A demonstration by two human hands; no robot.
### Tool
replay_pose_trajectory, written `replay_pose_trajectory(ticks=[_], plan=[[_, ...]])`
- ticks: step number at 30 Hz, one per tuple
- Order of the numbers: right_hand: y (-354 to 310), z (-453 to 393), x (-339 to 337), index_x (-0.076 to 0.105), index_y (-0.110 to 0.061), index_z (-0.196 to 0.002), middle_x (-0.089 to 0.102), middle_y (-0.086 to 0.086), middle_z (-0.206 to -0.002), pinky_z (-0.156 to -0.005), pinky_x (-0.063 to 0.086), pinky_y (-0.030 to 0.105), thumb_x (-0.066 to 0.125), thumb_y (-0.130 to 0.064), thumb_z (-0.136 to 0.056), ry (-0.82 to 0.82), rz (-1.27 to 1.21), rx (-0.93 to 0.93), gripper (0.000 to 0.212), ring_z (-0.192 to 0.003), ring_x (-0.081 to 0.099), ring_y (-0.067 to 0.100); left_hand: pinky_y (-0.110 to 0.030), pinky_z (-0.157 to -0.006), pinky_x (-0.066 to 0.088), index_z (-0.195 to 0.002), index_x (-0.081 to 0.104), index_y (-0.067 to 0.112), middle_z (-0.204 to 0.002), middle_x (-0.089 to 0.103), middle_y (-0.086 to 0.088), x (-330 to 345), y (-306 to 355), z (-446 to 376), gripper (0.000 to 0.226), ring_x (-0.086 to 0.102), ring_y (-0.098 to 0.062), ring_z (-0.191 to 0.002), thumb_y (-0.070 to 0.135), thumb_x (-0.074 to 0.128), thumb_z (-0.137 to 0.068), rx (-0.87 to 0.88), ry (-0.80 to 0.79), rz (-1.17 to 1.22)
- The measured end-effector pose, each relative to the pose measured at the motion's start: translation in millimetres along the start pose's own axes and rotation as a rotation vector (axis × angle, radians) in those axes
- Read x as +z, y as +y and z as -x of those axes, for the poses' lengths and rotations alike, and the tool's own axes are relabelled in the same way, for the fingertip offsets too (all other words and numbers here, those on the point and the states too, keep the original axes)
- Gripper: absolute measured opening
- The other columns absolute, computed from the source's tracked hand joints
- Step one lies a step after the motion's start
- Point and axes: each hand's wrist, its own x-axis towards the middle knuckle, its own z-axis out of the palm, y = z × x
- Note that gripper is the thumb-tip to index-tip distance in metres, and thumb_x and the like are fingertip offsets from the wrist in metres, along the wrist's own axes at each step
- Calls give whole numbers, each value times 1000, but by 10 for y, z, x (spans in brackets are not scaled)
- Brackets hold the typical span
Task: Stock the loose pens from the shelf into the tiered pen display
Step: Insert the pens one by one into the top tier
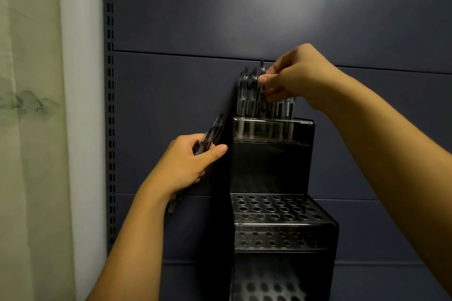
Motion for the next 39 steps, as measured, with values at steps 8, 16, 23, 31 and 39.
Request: replay_pose_trajectory(ticks=[8, 16, 23, 31, 39], plan=[[70, 47, 36, 65, 0, -96, 72, 16, -82, -69, 65, 34, 76, -9, -88, -18, -15, 103, 17, -70, 75, 24, -24, -42, 29, -74, 51, 15, -55, 33, 1, -7, 25, 2, 33, 30, -14, -44, 34, 72, -92, 2, 3, 16], [-4, 199, 15, 72, 2, -85, 75, 13, -74, -69, 65, 35, 83, -31, -80, 24, 331, 18, 35, -67, 76, 24, -24, -41, 29, -77, 52, 11, -56, 33, -1, 15, 62, 9, 35, 30, -13, -43, 35, 72, -92, 4, -14, 11], [-143, 366, 166, 77, -17, -94, 74, 0, -75, -48, 51, 16, 87, -30, -77, -224, 353, -229, 24, -57, 69, 8, -24, -40, 29, -81, 51, 0, -56, 35, -2, 2, 103, 24, 39, 32, -14, -43, 31, 71, -93, 15, -18, 10], [-77, 348, 345, 80, -31, -100, 75, -9, -89, -69, 51, 15, 85, -32, -79, -392, 363, -326, 23, -75, 67, -1, -23, -40, 24, -73, 51, 14, -53, 34, -1, -4, 197, 83, 28, 29, -14, -41, 19, 68, -96, 51, -92, 77], [22, 348, 346, 81, -23, -92, 75, -7, -87, -69, 55, 18, 84, -19, -82, -386, 153, -315, 12, -74, 68, 2, -27, -40, 27, -75, 51, 10, -48, 39, -4, 18, 219, 96, 28, 34, -16, -39, 19, 68, -95, 79, -77, 68]])
